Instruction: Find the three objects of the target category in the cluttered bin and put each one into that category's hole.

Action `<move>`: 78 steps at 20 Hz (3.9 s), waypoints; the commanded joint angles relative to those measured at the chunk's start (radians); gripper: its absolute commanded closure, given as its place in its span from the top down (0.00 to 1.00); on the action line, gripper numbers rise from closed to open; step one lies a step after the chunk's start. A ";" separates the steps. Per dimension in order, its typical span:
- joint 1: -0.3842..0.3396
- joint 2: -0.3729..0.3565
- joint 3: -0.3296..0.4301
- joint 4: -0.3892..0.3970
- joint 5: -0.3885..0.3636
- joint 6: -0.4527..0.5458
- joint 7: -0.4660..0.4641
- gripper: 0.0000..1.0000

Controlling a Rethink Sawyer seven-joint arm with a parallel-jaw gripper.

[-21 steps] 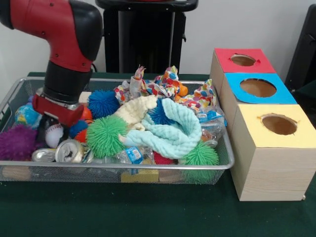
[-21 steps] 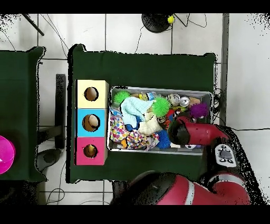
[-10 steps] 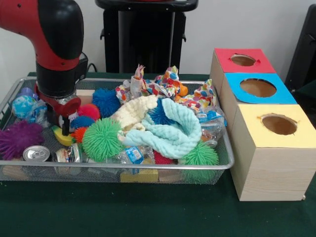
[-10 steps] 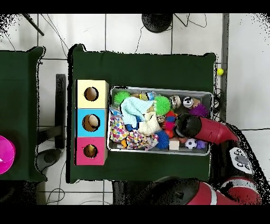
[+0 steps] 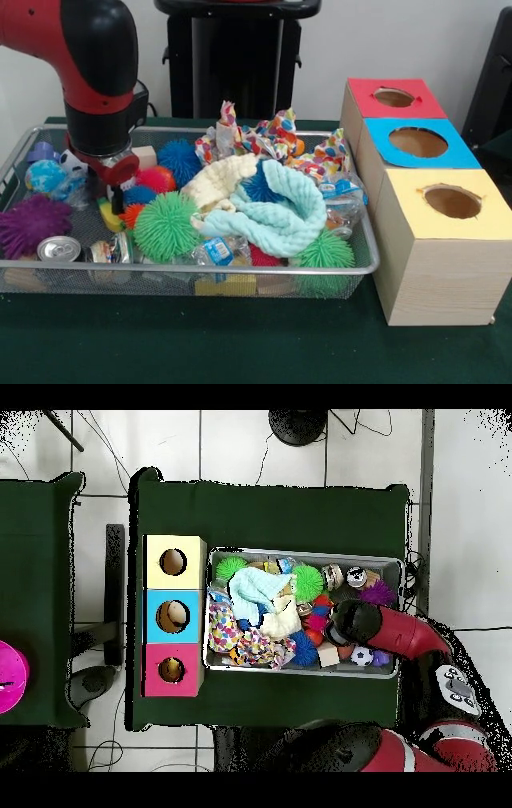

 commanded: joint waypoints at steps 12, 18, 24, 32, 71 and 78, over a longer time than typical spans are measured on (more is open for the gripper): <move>0.185 -0.093 -0.035 0.221 -0.130 -0.200 0.074 1.00; 0.184 -0.220 -0.046 0.227 -0.140 -0.168 0.012 1.00; 0.154 -0.257 -0.024 0.170 -0.104 -0.018 -0.043 1.00; 0.118 -0.180 0.013 0.072 -0.211 -0.175 -0.104 1.00; 0.163 -0.339 0.047 0.242 0.017 0.142 0.120 1.00; 0.208 -0.275 0.040 0.282 0.087 0.007 0.223 1.00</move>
